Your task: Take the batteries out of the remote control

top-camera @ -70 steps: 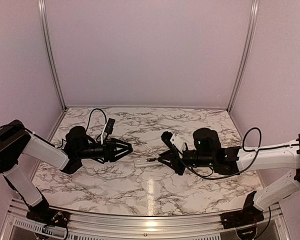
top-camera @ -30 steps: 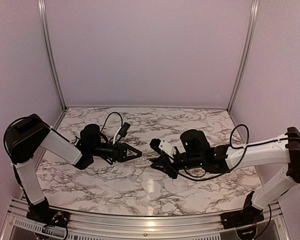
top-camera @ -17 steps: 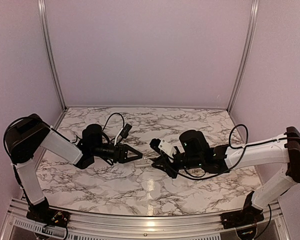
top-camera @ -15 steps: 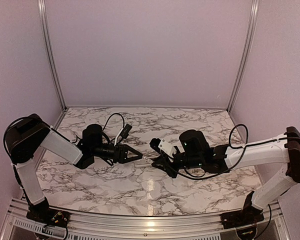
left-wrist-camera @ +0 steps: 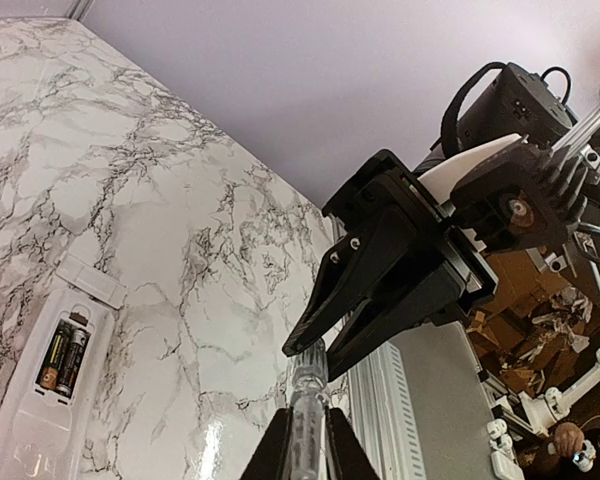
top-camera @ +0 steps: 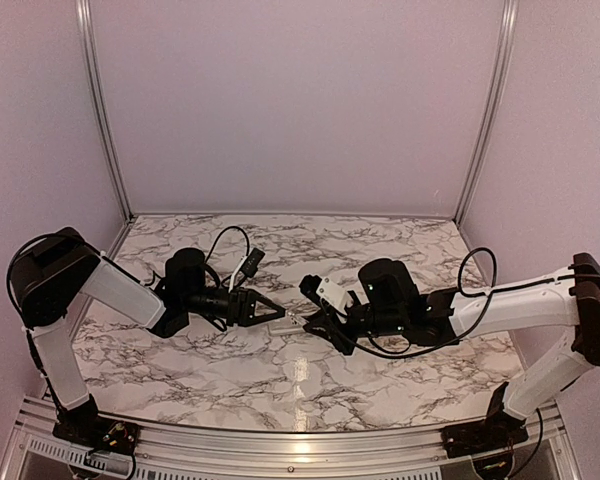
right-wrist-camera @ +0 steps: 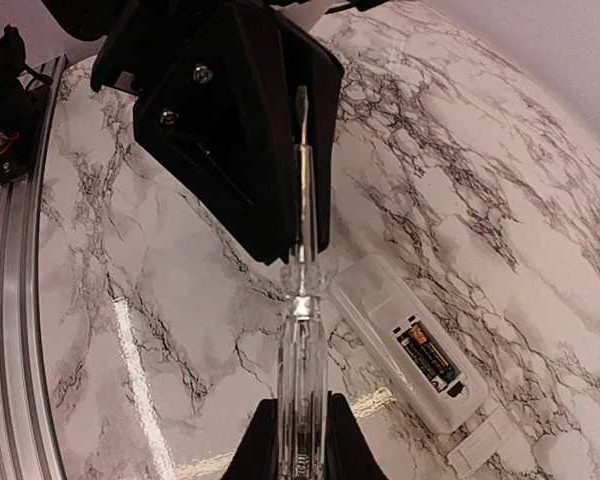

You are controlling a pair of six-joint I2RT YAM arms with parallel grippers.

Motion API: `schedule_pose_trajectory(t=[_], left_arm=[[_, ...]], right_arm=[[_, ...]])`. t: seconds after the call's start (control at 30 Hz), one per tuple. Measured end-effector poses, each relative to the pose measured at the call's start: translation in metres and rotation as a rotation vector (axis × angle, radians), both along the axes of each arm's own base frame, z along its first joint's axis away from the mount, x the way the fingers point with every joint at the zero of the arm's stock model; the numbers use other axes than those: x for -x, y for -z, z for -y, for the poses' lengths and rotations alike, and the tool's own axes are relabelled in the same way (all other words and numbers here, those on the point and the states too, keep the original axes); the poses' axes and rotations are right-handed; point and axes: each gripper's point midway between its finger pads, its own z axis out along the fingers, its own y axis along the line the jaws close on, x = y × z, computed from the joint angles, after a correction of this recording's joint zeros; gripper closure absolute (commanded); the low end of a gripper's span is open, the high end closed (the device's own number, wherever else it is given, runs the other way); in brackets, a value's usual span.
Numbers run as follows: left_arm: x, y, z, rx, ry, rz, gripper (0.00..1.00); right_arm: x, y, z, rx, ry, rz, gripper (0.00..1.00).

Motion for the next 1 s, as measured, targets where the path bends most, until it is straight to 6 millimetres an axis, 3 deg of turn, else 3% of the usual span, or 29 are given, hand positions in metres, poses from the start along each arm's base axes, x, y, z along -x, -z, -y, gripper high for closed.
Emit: schedule_pose_trajectory(t=[0.1, 0.17, 0.27, 0.67, 0.83, 1.0], left_arm=[[0.0002, -0.0002, 0.0002, 0.001, 0.001, 0.001, 0.77], [0.0000, -0.0004, 0.0003, 0.001, 0.000, 0.001, 0.89], [0.0000, -0.0007, 0.0004, 0.002, 0.001, 0.001, 1.00], [0.0002, -0.0006, 0.0004, 0.001, 0.002, -0.003, 1.00], [-0.0004, -0.0008, 0.0005, 0.002, -0.001, -0.001, 1.00], [-0.0020, -0.0010, 0.0006, 0.003, -0.011, 0.003, 1.00]], right_arm=[[0.0002, 0.0001, 0.0000, 0.000, -0.001, -0.001, 1.00], [0.0004, 0.0002, -0.0002, 0.000, -0.002, -0.002, 1.00], [0.0006, 0.0002, -0.0002, -0.001, -0.003, -0.002, 1.00], [0.0006, 0.0002, -0.0002, 0.000, -0.004, -0.001, 0.99], [-0.0003, 0.0003, 0.0002, 0.001, 0.002, 0.000, 0.46], [-0.0027, -0.0003, 0.0008, -0.003, 0.022, -0.005, 0.20]])
